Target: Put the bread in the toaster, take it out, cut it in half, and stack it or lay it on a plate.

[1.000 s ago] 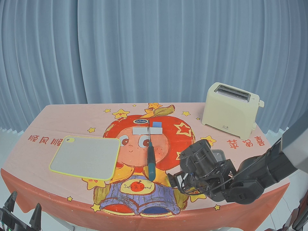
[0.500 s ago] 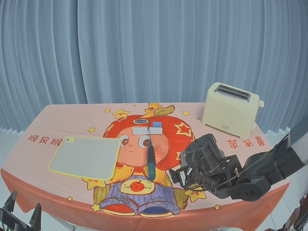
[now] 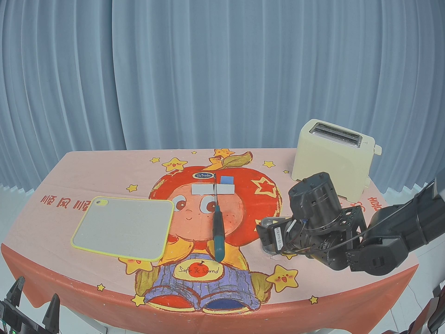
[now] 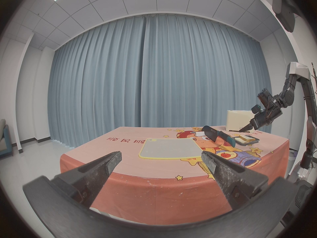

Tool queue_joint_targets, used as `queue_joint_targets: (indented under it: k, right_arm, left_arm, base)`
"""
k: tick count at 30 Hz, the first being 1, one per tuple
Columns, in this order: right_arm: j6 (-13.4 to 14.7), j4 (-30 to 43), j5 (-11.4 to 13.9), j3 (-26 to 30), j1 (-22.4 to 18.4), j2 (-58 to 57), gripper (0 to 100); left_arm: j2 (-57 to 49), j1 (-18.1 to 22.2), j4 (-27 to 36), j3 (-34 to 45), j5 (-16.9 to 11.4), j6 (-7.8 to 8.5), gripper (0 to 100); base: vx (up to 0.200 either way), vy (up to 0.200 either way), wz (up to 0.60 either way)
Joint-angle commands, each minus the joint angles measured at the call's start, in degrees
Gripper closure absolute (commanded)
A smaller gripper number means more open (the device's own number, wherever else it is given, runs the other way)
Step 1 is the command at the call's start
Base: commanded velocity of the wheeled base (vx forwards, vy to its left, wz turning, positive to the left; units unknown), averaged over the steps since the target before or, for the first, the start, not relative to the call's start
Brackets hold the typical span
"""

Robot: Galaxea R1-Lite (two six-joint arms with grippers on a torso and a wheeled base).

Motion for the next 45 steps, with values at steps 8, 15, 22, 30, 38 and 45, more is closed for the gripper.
queue_joint_targets:
  k: [8, 15, 22, 30, 38, 45]
  right_arm:
    - [-1.07, -0.03, 0.19, 0.00, -2.23, -4.11, 0]
    - [-1.16, -0.03, 0.19, -0.09, -2.31, -4.29, 0]
    - [-1.24, -0.03, 0.10, -0.36, -3.81, -3.50, 0]
    - [-1.33, -0.03, 0.19, -1.59, -6.97, -5.08, 0]
    - [-1.86, -0.03, 0.10, -2.29, -10.31, -6.84, 0]
    - [-3.18, -0.03, -0.34, 0.26, -13.92, -10.97, 0]
  left_arm:
    - [-0.03, 0.04, -0.02, 1.01, 0.02, -0.02, 0]
    - [-0.03, 0.04, -0.02, 1.01, -0.07, -0.02, 0]
    - [-0.03, 0.04, -0.02, 1.01, 0.02, -0.02, 0]
    - [-0.03, 0.04, -0.02, 1.01, 0.02, -0.02, 0]
    - [-0.03, 0.04, -0.02, 1.01, 0.02, -0.02, 0]
    - [-0.03, 0.04, -0.02, 1.01, 0.02, -0.02, 0]
  base:
    - [0.000, 0.000, 0.00]
    - [0.000, 0.000, 0.00]
    - [0.000, 0.000, 0.00]
    - [0.000, 0.000, 0.00]
    - [0.000, 0.000, 0.00]
    - [0.000, 0.000, 0.00]
